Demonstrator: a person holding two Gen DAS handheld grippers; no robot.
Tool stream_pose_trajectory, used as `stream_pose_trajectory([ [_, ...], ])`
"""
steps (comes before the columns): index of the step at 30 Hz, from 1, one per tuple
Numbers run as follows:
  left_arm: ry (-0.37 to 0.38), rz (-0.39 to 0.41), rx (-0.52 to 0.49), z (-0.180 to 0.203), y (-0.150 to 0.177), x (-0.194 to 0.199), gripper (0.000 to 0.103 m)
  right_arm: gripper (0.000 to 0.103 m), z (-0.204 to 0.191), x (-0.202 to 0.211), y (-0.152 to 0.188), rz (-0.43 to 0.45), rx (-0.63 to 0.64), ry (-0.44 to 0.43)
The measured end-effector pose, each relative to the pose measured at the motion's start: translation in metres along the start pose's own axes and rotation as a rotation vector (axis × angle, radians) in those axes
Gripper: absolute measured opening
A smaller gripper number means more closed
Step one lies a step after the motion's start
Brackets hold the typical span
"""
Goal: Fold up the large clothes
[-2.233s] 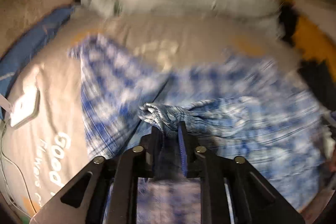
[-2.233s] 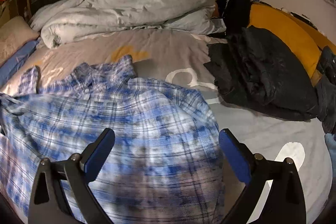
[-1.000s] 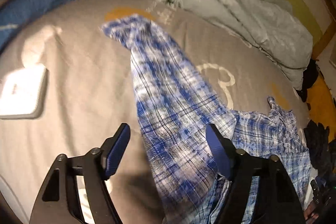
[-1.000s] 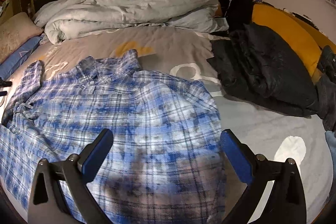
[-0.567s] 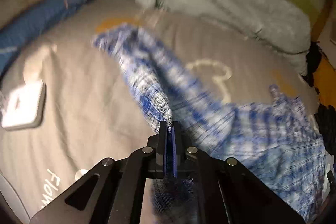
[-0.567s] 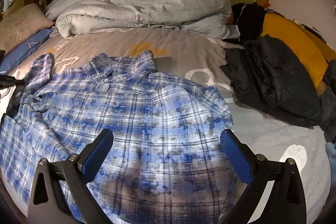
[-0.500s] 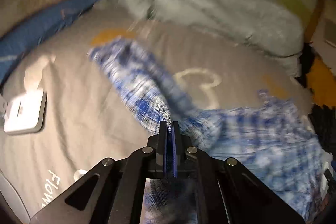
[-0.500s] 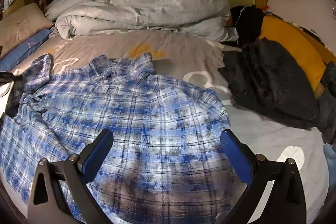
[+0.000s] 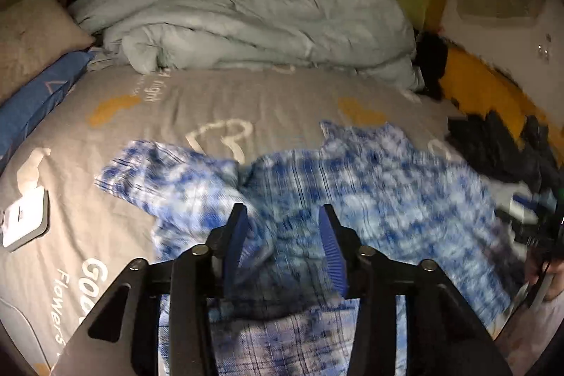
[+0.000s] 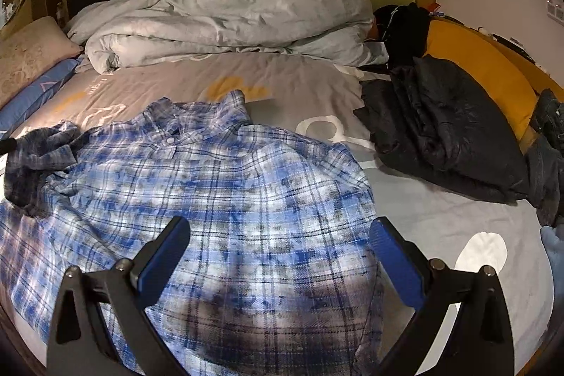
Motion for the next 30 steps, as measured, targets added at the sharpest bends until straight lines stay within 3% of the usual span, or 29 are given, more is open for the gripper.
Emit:
stream_pose_trajectory([
  [4,-0.005,0.044,0.131,-0.034,-0.015,0.002,0.055,0.102,0.001,0.0,0.002,-0.007,-0.002,0.006],
  [8,-0.127,0.06,0.201,-0.08,-0.024,-0.014,0.064,0.102,0.0,-0.004,0.005,-0.025,-0.004,0.005],
  [13,-0.267,0.013,0.235,-0.127,-0.018,-0.054,0.064,0.102,-0.007,-0.009,0.007,-0.037,0.006,-0.002],
  [19,-0.318,-0.113,0.273,-0.159,-0.005,-0.1,0.066,0.102,-0.017,-0.016,0.008,-0.052,0.034,-0.023],
  [22,-0.33,-0.141,0.385,-0.19,-0.001,-0.118,0.066,0.102,-0.015,-0.023,0.01,-0.097,-0.03,-0.082],
  [26,-0.342,-0.147,0.552,-0.23,0.013,-0.128,0.066,0.102,-0.01,-0.029,0.012,-0.114,-0.061,-0.073],
  [27,-0.328,-0.138,0.561,-0.233,0.014,-0.129,0.064,0.102,-0.009,-0.03,0.013,-0.115,-0.058,-0.068],
  [30,-0.355,-0.137,0.441,-0.231,0.011,-0.139,0.032,0.102,-0.008,-0.033,0.013,-0.122,-0.063,-0.07],
])
Point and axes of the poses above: each gripper's, at about its wrist camera, not at the fingertips, and x roughly against the way its jaws point, z to its right, y to its underside, the point moved 3 cm from there along -x, roughly the way its jaws point, and after that the axes turned 8 degrees about z, right-handed, at the moved point
